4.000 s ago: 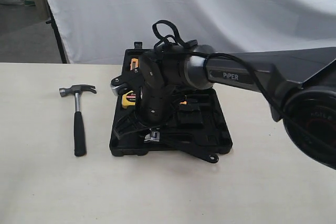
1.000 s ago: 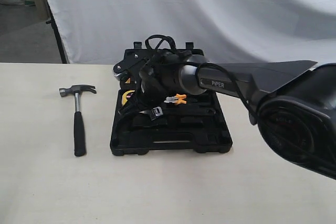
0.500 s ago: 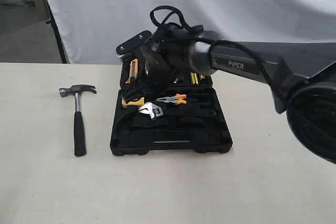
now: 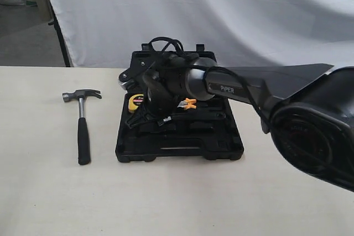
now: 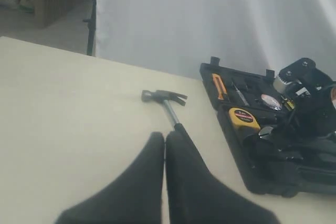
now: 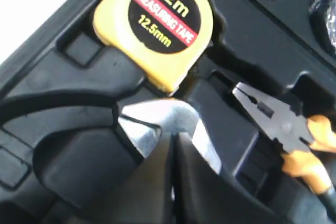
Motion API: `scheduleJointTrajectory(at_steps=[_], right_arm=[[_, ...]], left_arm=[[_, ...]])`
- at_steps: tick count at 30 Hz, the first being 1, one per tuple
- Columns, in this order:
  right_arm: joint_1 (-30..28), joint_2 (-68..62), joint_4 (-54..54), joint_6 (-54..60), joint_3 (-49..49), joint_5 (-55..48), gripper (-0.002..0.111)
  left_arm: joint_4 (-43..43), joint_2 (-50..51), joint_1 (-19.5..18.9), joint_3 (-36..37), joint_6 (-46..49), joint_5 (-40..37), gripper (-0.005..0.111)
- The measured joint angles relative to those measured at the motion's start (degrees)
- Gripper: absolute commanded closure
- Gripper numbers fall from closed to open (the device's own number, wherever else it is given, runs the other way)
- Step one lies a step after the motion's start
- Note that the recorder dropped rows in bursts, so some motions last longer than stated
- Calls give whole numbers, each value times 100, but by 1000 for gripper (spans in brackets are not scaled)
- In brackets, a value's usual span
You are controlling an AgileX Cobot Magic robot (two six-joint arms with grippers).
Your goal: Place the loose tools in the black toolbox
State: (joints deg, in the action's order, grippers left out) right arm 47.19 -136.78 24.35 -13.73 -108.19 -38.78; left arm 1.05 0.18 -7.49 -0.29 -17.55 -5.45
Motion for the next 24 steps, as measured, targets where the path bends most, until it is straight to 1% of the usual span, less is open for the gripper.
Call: scheduleJointTrajectory(at_steps=[5,9,11,14,17,20,24], right_arm=[[4,189,-75,40,-25,-484,109],[-7,713,-75,36,-25,-497,109],[-56,768,-75,16,-25,-449,109],[-169,578,-75,-85,-25,-274,109],[-319,-7,-123,-329,-60,-240,109],[-285,-131,-52,9,-190,-447,109],[-272,-25,-104,170,-149,-654,109]], left_arm=[[0,0,0,0,0,0,106],[0,0,0,0,0,0,106],[0,0,0,0,0,0,106],[0,0,0,0,0,0,106],[0,0,0,0,0,0,106],[0,0,0,0,0,0,106],[0,0,0,0,0,0,106]])
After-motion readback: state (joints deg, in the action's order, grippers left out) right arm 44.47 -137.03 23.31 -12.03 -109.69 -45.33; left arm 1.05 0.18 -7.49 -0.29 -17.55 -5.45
